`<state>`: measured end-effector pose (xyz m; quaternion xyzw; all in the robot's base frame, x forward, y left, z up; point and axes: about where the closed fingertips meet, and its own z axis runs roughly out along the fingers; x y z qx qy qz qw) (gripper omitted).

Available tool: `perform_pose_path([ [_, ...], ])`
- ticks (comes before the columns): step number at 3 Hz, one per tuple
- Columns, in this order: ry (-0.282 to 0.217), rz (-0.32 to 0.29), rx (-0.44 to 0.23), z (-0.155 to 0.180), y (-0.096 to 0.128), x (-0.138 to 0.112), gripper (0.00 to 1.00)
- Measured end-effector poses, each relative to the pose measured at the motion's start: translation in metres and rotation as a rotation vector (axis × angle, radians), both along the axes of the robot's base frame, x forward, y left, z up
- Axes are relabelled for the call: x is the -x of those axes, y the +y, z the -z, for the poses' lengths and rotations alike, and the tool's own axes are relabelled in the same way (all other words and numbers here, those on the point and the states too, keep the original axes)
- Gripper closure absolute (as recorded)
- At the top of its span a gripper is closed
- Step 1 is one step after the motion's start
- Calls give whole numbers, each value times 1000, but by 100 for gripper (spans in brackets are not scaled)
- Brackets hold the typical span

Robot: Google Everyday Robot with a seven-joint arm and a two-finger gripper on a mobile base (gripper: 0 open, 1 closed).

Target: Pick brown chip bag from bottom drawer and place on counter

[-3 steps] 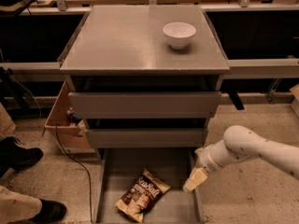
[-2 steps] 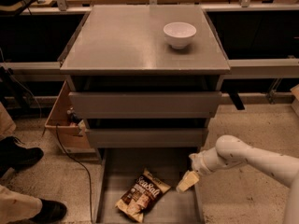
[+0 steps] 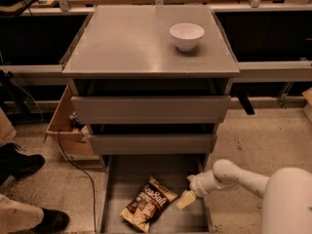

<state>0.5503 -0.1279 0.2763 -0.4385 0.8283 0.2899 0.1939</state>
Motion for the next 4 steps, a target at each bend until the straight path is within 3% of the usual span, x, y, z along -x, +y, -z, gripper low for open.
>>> perform_pose_path([
  [2, 5, 4, -102, 77, 44, -22, 0],
  [4, -12, 21, -132, 84, 48, -25, 0],
])
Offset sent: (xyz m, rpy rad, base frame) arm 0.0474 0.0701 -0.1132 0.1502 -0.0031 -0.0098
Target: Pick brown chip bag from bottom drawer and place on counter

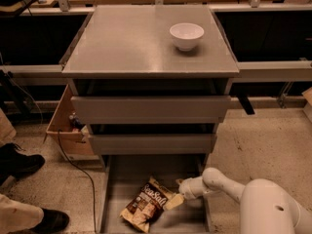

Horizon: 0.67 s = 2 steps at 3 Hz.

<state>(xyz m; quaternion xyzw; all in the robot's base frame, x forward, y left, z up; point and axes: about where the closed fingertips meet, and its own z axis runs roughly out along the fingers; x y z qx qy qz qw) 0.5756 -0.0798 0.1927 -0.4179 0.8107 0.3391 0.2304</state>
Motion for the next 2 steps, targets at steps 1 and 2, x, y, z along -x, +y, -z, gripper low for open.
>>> perform_pose_path([
  [1, -29, -14, -65, 9, 25, -2, 0],
  [2, -72, -44, -110, 16, 47, -7, 0],
])
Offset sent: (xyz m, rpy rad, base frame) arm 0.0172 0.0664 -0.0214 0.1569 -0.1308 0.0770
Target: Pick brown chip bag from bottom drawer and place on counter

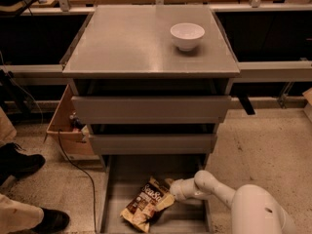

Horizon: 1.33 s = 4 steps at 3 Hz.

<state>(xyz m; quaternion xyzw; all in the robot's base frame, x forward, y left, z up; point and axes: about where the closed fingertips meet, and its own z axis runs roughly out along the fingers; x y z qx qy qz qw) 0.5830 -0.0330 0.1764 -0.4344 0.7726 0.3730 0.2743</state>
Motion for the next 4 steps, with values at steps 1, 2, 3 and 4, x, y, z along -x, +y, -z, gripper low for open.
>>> perform_pose_path([
  [1, -21, -21, -18, 10, 13, -4, 17],
  [2, -21, -36, -25, 21, 18, -5, 39],
  [3, -12, -53, -24, 30, 24, -5, 64],
  [4, -24, -45, -7, 24, 20, -6, 85],
])
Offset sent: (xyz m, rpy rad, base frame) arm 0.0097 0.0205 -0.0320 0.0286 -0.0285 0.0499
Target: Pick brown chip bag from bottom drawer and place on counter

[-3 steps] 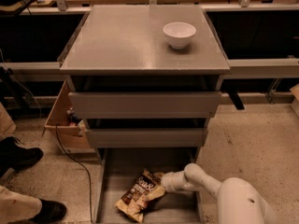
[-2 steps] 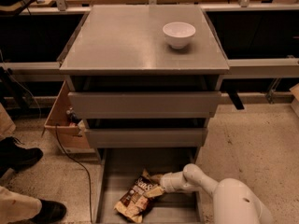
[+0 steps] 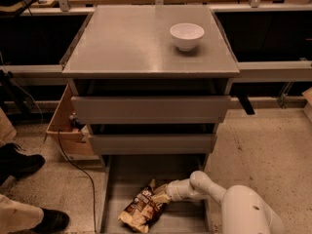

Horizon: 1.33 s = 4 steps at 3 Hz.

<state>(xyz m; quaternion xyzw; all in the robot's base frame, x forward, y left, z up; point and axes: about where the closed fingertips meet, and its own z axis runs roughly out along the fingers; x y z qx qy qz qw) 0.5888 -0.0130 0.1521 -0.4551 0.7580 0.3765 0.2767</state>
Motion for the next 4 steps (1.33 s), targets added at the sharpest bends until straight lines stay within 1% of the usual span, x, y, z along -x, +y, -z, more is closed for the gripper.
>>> perform_pose_path([
  [1, -20, 54, 33, -22, -18, 0, 100],
  [2, -28, 119, 48, -51, -42, 17, 100],
  [3, -52, 170, 40, -91, -65, 41, 100],
  [4, -98, 202, 2, -142, -95, 70, 100],
])
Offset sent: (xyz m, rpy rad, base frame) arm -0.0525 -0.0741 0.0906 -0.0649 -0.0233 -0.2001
